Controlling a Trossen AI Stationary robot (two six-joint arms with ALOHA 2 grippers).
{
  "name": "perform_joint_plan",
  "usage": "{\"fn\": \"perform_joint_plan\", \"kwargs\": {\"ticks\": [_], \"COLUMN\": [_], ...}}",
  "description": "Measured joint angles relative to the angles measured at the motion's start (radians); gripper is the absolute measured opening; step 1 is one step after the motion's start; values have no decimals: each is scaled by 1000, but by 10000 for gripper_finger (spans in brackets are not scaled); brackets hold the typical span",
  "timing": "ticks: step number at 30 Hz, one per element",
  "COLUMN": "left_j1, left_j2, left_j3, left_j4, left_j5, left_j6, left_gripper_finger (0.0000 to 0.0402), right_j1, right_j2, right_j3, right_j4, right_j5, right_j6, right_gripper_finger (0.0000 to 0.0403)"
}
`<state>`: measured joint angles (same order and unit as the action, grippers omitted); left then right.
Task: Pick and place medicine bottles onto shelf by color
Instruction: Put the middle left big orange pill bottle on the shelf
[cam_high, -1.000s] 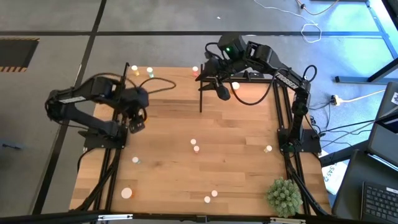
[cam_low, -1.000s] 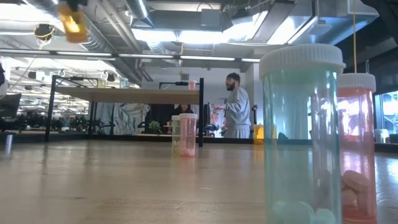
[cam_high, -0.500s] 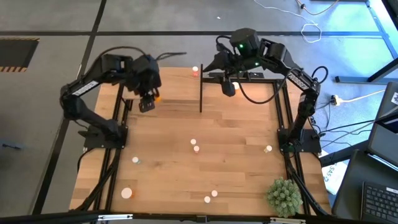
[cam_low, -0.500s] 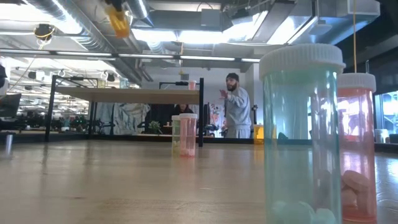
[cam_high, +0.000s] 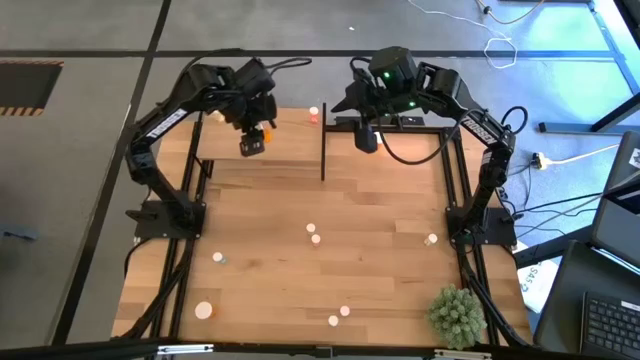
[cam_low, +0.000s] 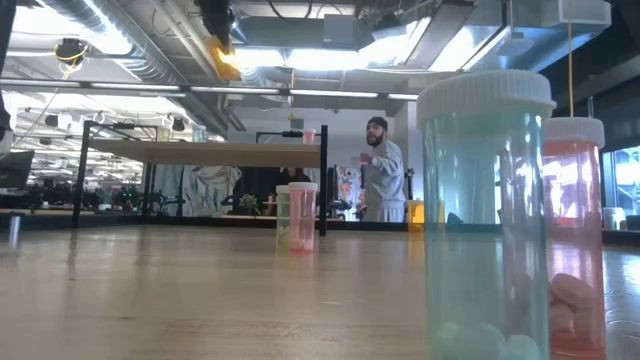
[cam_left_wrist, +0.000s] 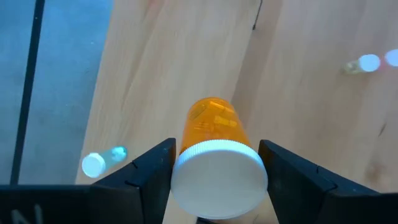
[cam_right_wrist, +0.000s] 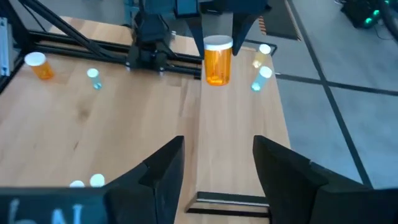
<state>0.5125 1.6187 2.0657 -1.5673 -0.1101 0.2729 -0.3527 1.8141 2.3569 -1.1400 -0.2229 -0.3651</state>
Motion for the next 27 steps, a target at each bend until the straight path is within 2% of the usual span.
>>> {"fn": "perform_joint_plan", "kwargs": {"ticks": [27], "left_j1": [71], "left_j2": [269], "left_j3": [1], "left_j4": [46], "left_j5": [-9], "left_j6": [104], "left_gripper_finger": [218], "right_j1": [-2], "right_j2": [0], "right_j3": [-1], "right_j4": [0], "right_j5": [4], "right_j6": [44], "right_gripper_finger": [193]}}
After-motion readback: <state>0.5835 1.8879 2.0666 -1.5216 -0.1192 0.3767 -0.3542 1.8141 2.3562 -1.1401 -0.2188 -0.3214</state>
